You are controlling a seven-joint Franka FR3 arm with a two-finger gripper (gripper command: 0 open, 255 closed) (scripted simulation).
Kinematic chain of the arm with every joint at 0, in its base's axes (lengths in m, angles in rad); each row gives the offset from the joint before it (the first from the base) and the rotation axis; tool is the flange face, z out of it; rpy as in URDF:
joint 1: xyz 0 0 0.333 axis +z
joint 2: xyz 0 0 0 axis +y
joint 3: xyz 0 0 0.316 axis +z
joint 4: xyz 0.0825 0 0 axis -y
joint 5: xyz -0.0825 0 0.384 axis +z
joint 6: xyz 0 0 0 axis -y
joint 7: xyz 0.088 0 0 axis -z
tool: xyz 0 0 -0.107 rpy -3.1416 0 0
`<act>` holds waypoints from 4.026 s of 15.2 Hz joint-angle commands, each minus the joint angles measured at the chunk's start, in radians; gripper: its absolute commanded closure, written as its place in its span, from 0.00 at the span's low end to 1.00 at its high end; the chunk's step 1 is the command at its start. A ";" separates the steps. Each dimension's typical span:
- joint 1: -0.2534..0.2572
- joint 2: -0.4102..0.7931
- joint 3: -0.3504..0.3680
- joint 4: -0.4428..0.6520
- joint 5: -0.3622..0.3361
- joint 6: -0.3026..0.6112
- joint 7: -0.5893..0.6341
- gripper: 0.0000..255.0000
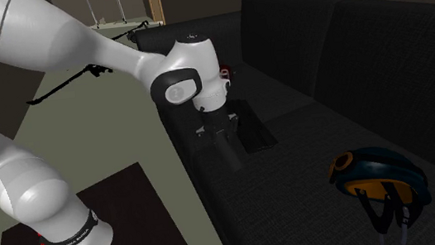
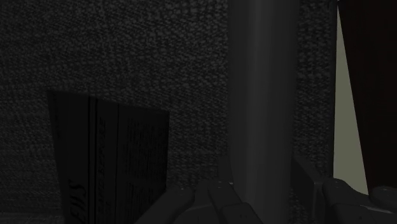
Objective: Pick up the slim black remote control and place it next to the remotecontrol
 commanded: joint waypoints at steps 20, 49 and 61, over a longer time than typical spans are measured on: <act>0.171 0.101 0.264 0.153 0.054 -0.088 0.386 1.00; 0.341 0.550 0.437 0.584 0.130 -0.101 0.693 1.00; 0.339 0.578 0.438 0.564 0.133 -0.054 0.694 1.00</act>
